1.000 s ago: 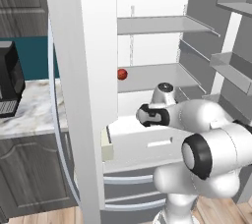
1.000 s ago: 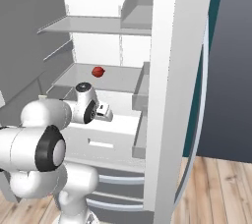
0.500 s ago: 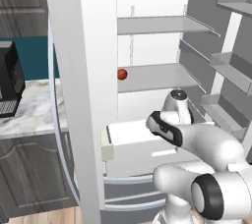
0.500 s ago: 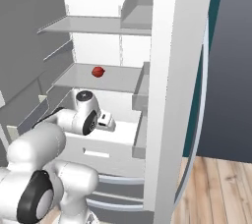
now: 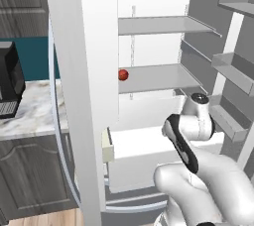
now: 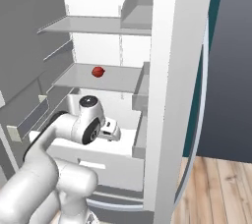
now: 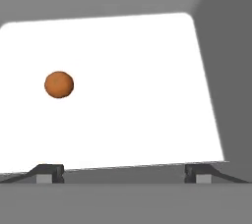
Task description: Fully open the fridge drawer.
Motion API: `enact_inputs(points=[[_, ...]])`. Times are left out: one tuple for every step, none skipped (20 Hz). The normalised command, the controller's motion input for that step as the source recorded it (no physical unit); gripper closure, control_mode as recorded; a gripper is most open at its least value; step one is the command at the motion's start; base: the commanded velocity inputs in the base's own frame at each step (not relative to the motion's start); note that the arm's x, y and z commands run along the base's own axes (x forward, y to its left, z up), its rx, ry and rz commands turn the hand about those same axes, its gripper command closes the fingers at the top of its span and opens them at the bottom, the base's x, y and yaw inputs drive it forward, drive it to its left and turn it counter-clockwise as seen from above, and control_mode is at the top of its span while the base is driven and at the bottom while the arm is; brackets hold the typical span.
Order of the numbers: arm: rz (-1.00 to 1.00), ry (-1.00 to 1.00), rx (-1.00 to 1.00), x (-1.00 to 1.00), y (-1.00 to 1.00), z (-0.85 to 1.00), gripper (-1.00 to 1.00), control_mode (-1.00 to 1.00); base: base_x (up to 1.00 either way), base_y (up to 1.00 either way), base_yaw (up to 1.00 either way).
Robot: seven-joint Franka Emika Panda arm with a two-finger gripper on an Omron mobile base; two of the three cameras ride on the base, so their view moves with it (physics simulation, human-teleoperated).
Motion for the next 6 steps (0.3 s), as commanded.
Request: enact_inputs(points=[[0.02,-0.07,0.00,-0.84,-0.29,0.00,-1.00,-1.00,0.00,0.00,0.00],[0.03,-0.10,0.01,-0.87,-0.26,0.00,-1.00,-1.00,0.00,0.00,0.00],[0.03,-0.12,0.01,-0.91,-0.26,0.00,-1.00,-1.00,0.00,0.00,0.00],[0.04,-0.13,0.01,-0.94,-0.27,0.00,-1.00,-1.00,0.00,0.00,0.00],[0.05,-0.15,0.02,-0.96,-0.29,0.00,-1.00,-1.00,0.00,0.00,0.00],[0.05,-0.16,0.03,-0.94,-0.30,0.00,-1.00,-1.00,0.00,0.00,0.00]])
